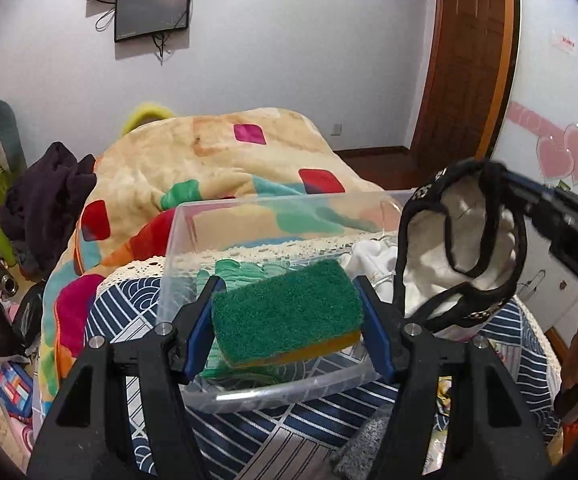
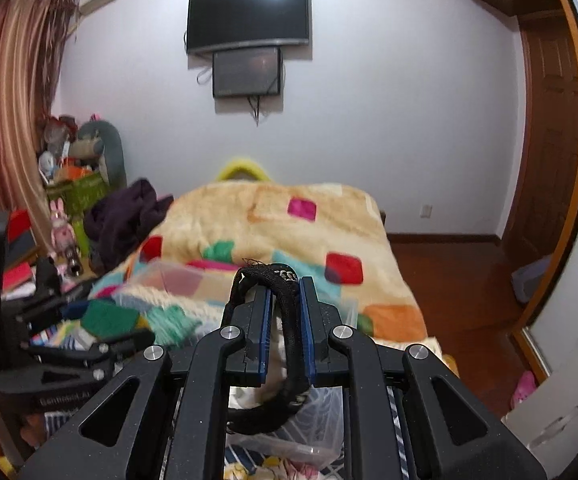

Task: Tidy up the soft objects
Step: 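Place the sponge in the box with the left tool while the right drops the bag in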

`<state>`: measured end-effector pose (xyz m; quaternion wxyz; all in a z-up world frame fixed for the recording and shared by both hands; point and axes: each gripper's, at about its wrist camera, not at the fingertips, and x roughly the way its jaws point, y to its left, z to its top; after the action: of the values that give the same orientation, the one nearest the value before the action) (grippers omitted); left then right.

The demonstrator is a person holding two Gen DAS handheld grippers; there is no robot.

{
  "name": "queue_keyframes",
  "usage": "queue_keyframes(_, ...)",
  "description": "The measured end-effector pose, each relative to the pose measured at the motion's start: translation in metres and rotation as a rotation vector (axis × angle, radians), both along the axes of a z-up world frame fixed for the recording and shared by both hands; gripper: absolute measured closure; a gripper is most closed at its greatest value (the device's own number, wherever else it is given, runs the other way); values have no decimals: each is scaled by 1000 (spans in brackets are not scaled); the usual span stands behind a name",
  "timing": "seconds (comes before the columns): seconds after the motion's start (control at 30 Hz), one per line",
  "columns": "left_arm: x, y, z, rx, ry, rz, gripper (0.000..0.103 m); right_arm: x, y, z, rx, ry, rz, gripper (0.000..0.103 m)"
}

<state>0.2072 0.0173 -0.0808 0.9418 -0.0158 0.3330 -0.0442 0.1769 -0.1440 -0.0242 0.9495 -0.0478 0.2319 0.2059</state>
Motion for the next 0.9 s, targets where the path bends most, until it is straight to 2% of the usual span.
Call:
queue_keyframes(0.3,17,-8,-15,41,67,-14,39,9,-4,-22,-59,106,25,91)
queue_keyframes(0.57,13,-7,-13,25,83,-19,35,15,-4,-35,-102,168,23,87)
queue_keyframes(0.63,11,-5,-12,24,83,-11,22,15,-6,-35,-91,181,24,87)
queue_keyframes(0.7,9,-3,-10,11,79,0,17,16,-10,-34,-74,202,25,86)
queue_keyframes(0.9,3,1,-2,-11,64,-1,16,11,-21,-29,-31,221,21,67)
